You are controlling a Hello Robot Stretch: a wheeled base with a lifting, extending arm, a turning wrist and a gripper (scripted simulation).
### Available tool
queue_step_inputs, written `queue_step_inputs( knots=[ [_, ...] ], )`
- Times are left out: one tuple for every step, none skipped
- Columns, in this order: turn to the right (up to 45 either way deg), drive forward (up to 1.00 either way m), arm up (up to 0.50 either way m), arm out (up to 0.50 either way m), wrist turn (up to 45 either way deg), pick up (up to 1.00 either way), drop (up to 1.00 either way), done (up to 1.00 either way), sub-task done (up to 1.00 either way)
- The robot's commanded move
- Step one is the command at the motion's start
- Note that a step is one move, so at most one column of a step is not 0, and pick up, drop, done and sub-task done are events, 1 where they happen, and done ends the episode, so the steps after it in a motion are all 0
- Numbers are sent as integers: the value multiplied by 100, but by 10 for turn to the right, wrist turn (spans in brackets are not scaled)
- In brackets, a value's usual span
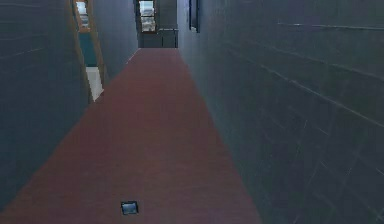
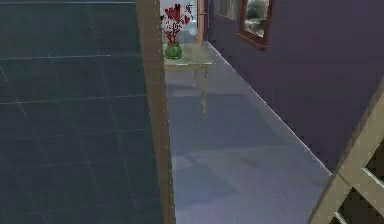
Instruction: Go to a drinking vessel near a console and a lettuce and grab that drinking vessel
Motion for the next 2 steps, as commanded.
queue_step_inputs(
  knots=[
    [0,100,0,0,0,0,0,0,0],
    [90,0,0,0,0,0,0,0,0]
  ],
)
